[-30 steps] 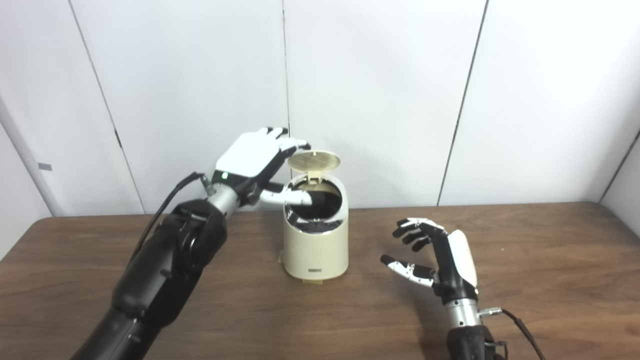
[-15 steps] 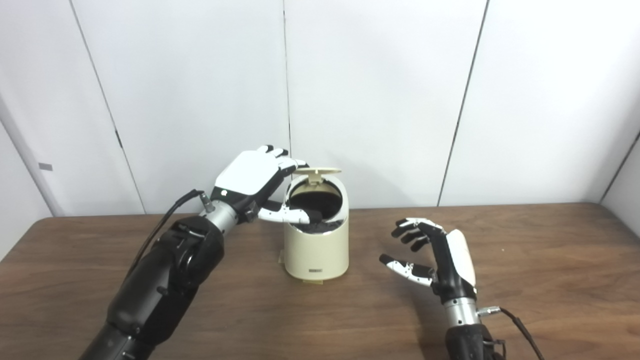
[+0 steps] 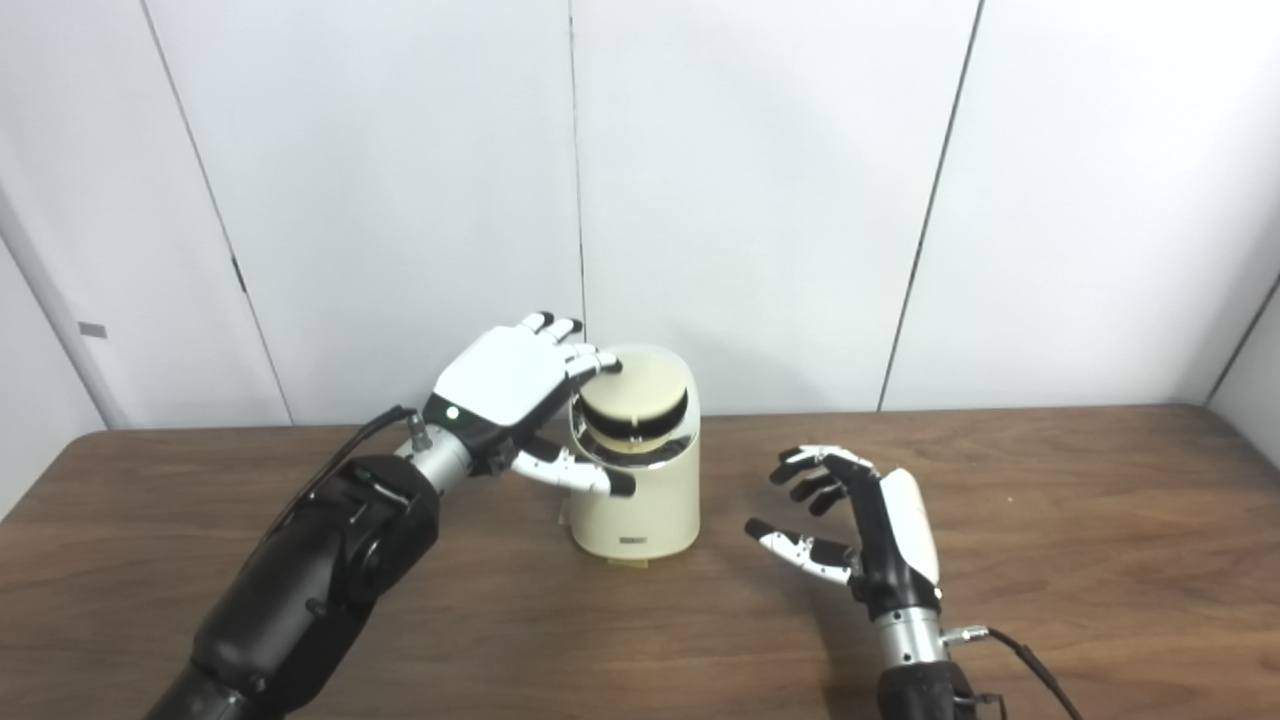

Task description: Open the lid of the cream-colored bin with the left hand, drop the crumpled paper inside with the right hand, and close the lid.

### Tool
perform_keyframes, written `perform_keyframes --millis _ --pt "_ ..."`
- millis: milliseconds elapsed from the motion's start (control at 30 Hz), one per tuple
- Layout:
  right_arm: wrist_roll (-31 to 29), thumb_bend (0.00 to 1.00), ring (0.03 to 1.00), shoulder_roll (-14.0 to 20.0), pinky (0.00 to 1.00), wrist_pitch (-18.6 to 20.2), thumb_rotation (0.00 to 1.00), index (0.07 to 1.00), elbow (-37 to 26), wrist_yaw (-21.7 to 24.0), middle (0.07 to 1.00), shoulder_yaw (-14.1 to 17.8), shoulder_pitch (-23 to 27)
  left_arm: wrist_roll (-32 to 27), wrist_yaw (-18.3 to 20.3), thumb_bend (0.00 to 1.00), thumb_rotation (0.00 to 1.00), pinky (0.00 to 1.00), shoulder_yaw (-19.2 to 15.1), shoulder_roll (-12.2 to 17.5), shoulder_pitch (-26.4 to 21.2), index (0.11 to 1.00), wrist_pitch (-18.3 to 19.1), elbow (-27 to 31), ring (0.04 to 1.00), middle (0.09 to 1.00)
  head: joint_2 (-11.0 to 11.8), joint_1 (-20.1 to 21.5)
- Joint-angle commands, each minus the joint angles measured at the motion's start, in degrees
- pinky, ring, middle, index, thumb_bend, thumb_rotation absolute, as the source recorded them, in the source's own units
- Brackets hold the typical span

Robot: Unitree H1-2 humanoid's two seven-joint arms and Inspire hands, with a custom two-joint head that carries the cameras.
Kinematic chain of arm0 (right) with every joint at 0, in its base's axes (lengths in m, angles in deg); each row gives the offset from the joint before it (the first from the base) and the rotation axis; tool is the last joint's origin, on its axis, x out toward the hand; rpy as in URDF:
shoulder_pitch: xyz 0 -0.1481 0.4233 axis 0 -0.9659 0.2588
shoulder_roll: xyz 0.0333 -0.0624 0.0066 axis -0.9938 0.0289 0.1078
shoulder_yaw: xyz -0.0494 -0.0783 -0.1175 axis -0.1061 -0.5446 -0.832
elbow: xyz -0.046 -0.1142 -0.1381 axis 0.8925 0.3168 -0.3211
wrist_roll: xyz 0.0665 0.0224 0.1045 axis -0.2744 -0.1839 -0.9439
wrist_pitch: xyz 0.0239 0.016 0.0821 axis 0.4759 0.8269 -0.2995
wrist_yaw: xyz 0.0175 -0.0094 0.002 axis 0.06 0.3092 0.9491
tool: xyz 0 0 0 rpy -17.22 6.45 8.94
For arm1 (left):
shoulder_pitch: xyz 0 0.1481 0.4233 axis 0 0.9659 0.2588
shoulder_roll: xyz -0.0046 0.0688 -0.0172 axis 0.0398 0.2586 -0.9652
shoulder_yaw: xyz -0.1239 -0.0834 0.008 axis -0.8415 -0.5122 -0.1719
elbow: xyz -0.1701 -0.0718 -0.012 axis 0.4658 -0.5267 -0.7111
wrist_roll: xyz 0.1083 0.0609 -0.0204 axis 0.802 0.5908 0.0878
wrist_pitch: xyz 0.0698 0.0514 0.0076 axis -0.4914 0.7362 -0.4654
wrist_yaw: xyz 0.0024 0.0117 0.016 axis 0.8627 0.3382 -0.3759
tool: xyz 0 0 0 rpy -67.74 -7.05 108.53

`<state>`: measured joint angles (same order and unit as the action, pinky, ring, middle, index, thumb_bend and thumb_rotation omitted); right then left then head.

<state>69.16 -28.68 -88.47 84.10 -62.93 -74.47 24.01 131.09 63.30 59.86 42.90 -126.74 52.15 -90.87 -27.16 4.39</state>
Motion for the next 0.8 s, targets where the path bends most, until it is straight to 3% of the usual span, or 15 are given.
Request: perform_keyframes --millis 0,467,767 --pt "-0.11 0.49 0.537 -1.29 0.41 -0.12 0.14 0.496 1.53 0.12 0.662 -0.77 -3.32 2.61 -1.81 0.96 1.00 1.00 0.22 1.75 -1.61 0.873 -1.24 1.85 0.963 0.877 -0.14 0.06" --pt "0.15 0.49 0.505 -1.48 0.39 0.53 0.14 0.496 0.72 0.11 0.669 -1.00 -3.31 7.93 -2.32 0.95 1.00 1.00 1.38 3.93 1.30 0.866 -5.33 4.08 0.947 0.873 -1.03 0.31" --pt "0.29 0.49 0.544 -1.52 0.43 0.72 0.15 0.496 0.67 -0.19 0.671 -1.16 -3.18 19.32 -7.35 0.94 0.96 1.00 6.65 6.09 1.63 0.848 -6.98 3.06 0.918 0.860 -1.58 0.49"
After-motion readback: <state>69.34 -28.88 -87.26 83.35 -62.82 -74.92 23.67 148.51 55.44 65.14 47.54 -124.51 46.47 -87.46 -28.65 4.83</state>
